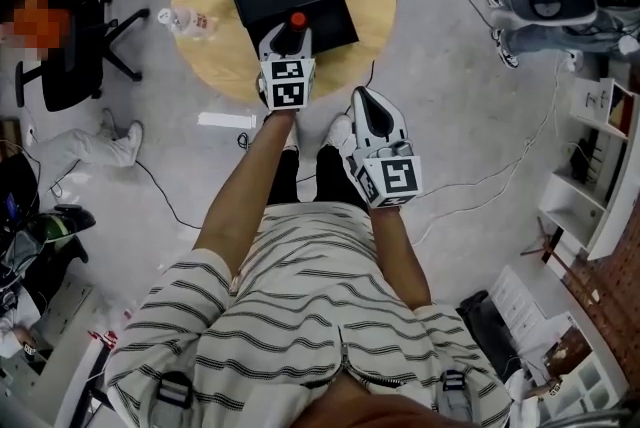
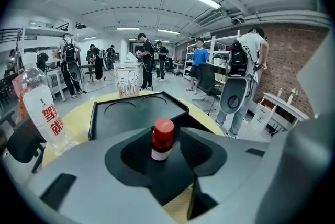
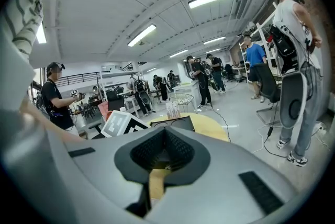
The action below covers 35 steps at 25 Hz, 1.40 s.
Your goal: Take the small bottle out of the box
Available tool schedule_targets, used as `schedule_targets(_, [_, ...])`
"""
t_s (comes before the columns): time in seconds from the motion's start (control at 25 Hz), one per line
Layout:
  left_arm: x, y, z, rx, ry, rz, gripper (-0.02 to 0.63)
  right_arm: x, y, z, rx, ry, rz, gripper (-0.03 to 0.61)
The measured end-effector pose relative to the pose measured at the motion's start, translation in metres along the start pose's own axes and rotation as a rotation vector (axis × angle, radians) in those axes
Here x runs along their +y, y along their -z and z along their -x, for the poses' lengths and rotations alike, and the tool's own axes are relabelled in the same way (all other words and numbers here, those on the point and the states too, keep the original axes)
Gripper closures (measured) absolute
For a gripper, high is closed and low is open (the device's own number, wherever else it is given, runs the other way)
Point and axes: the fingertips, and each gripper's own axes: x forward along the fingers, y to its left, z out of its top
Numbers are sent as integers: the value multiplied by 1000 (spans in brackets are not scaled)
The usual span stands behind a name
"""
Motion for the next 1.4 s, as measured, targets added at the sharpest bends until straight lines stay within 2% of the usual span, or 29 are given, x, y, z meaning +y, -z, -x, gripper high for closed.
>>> schedule_targets(0.24, [9,-2,-10,-1,-17,38,442,-1,2,3,10,8,16,560])
schedule_targets(0.6, [7,7,-21,21,-9,15,437,-1,4,5,18,12,26,560])
schedule_targets(0.76, [4,4,-24,14,-18,-21,437,0,2,6,24,9,30,560])
schedule_targets(1.04, [6,-2,-29,7,-23,-7,449,2,1,8,27,3,28,560])
schedule_targets(1.4, [5,-7,-28,5,-29,-32,459,-6,0,14,26,27,25,560])
